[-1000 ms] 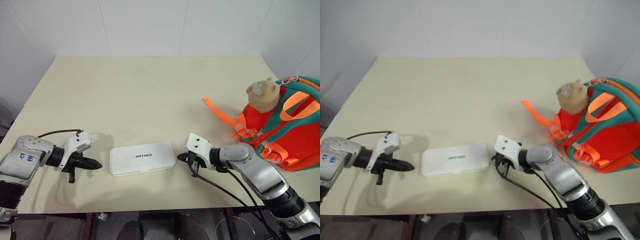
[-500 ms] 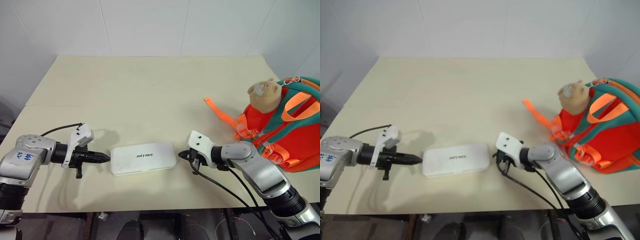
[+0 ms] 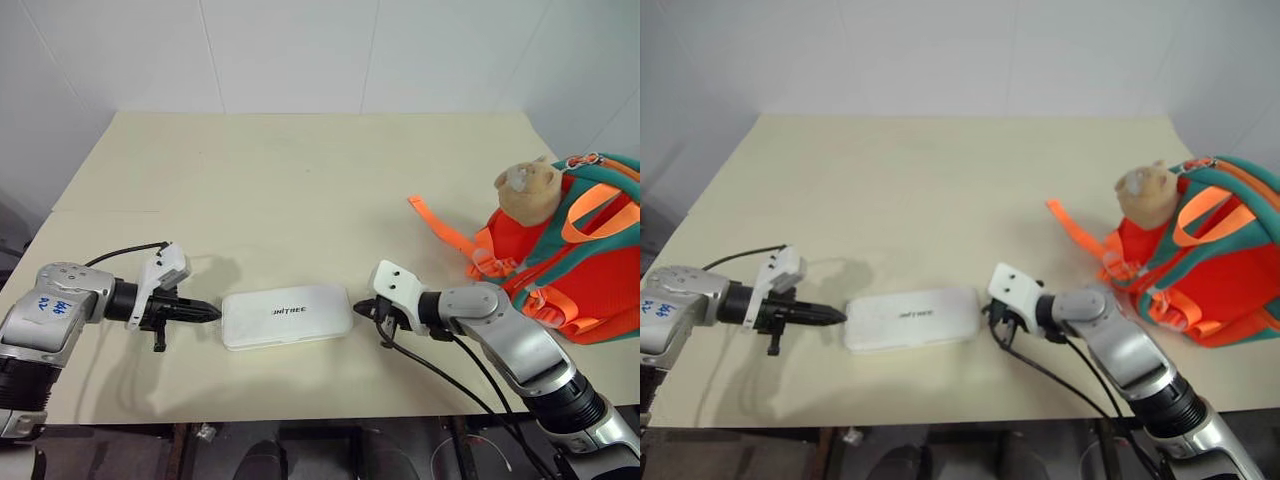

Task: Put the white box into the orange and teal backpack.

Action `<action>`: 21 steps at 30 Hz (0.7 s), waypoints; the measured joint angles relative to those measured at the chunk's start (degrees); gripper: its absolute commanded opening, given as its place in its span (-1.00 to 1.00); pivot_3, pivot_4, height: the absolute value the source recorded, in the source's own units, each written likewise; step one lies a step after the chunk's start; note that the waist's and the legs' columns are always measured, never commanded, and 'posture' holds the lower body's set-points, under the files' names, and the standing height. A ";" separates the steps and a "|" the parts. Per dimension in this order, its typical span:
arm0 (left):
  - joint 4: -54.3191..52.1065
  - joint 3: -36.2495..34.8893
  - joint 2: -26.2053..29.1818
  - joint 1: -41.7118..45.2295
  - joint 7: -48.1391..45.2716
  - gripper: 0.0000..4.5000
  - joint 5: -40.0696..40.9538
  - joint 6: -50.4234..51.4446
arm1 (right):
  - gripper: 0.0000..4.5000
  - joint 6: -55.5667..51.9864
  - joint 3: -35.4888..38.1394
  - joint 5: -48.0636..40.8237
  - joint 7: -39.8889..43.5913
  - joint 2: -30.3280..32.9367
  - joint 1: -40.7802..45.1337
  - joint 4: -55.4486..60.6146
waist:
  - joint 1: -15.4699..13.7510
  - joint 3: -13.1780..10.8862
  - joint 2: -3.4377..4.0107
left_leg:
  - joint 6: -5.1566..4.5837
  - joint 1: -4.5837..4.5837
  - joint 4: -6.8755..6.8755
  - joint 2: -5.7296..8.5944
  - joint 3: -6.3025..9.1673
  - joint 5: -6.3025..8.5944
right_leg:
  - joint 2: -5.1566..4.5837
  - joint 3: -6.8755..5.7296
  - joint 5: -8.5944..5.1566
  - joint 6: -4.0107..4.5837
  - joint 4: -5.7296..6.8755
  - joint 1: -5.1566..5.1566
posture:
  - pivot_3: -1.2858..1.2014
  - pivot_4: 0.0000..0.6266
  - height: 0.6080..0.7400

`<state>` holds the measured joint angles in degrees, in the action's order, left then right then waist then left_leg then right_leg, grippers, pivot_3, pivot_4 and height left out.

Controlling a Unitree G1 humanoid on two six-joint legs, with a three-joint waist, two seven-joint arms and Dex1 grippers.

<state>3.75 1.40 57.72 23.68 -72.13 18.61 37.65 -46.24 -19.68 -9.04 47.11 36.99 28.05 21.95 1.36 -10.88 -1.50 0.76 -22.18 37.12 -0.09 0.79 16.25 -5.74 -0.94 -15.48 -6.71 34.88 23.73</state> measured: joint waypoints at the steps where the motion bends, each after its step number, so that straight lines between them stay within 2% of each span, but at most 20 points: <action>1: 0.17 0.06 0.01 0.00 -0.04 -1.00 -0.15 -0.05 | -0.95 0.00 0.00 0.00 -0.03 0.00 0.00 0.00 | 0.01 0.00 0.00 | 0.00 0.00 0.00 0.00 0.00 0.00 | 0.00 0.00 0.00 0.00 0.01 0.00 | 0.03 -0.52 1.00; 8: 0.61 0.96 0.12 0.03 -0.51 -1.00 -0.79 -0.16 | -0.95 0.12 -0.14 0.07 -0.09 -0.85 0.12 -0.81 | 0.02 0.00 0.00 | 0.00 -0.03 -0.03 0.00 0.00 0.00 | 0.00 0.01 0.00 0.00 0.08 0.00 | 0.03 -0.52 1.00; 21: 4.16 4.89 -5.58 5.78 -0.21 -1.00 -3.51 -2.47 | -0.95 -0.27 -0.18 1.33 -0.10 -0.24 0.45 -1.85 | -0.31 0.00 0.00 | 0.00 -0.04 0.02 0.03 -0.13 0.00 | 0.02 0.00 0.01 -0.02 0.12 -0.02 | 0.03 -0.52 1.00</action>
<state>7.91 6.29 52.14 29.46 -72.33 15.10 35.18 -46.50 -19.86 -7.70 47.01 36.74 28.50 20.10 1.05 -10.88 -1.50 0.76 -22.21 37.14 -0.06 0.65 16.25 -5.71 -0.94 -15.47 -6.73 35.00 23.71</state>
